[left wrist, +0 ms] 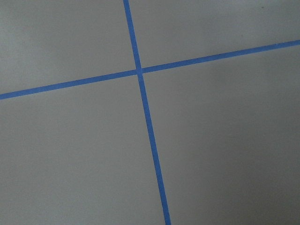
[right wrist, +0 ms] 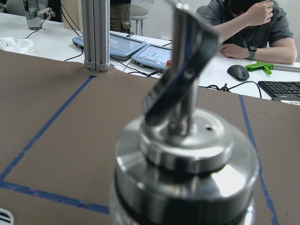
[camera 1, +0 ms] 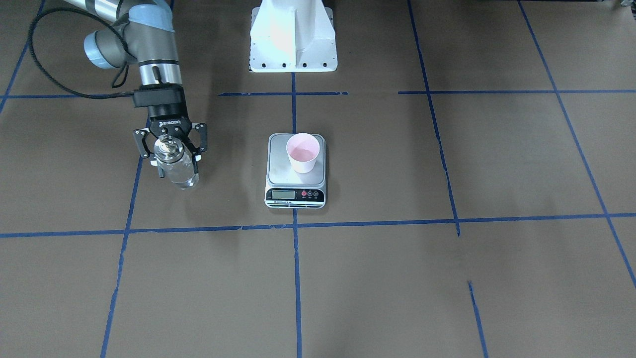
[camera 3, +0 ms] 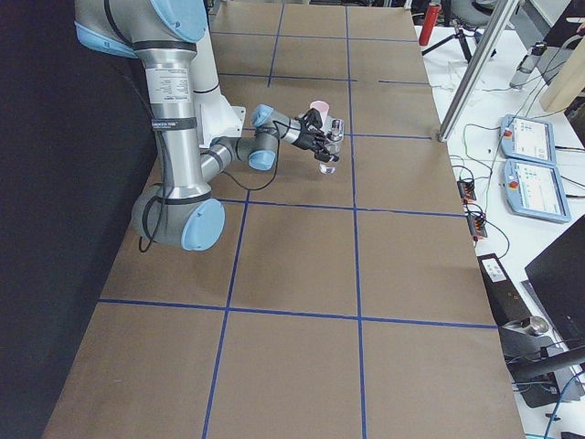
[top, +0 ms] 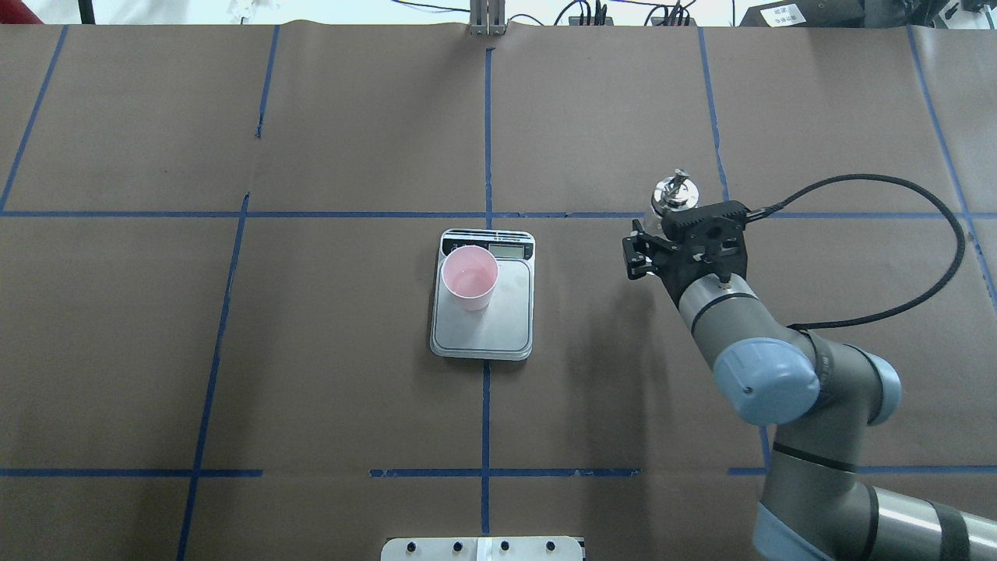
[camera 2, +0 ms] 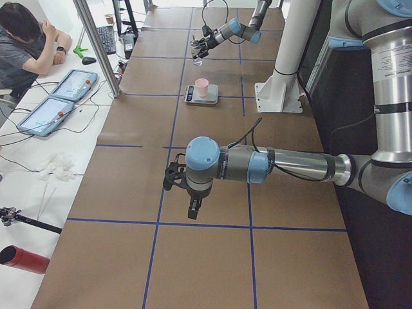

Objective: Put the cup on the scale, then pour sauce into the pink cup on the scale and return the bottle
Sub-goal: 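Lift the sauce bottle with the right gripper toward the scale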

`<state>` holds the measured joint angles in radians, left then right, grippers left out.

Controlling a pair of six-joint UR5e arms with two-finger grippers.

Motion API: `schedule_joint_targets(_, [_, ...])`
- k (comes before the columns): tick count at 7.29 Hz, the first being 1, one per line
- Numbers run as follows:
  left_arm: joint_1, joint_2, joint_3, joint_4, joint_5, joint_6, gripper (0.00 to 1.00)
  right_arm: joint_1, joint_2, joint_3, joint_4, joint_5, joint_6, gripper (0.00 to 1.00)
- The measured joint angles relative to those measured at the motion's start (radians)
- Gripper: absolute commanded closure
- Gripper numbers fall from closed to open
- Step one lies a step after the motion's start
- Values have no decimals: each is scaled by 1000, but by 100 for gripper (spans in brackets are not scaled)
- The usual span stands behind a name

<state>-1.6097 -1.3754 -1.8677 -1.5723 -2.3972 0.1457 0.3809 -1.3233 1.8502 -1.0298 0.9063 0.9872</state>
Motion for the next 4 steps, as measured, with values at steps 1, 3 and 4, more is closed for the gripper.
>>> schedule_joint_targets(1, [0, 0, 0, 0, 0, 0, 0, -2, 46, 3, -77, -32, -3, 100])
schedule_joint_targets(3, [1, -1, 0, 0, 0, 1, 0, -4, 71, 8, -117, -57, -68, 100])
schedule_joint_targets(4, [1, -1, 0, 0, 0, 2, 0, -2, 77, 9, -121, -58, -115, 100])
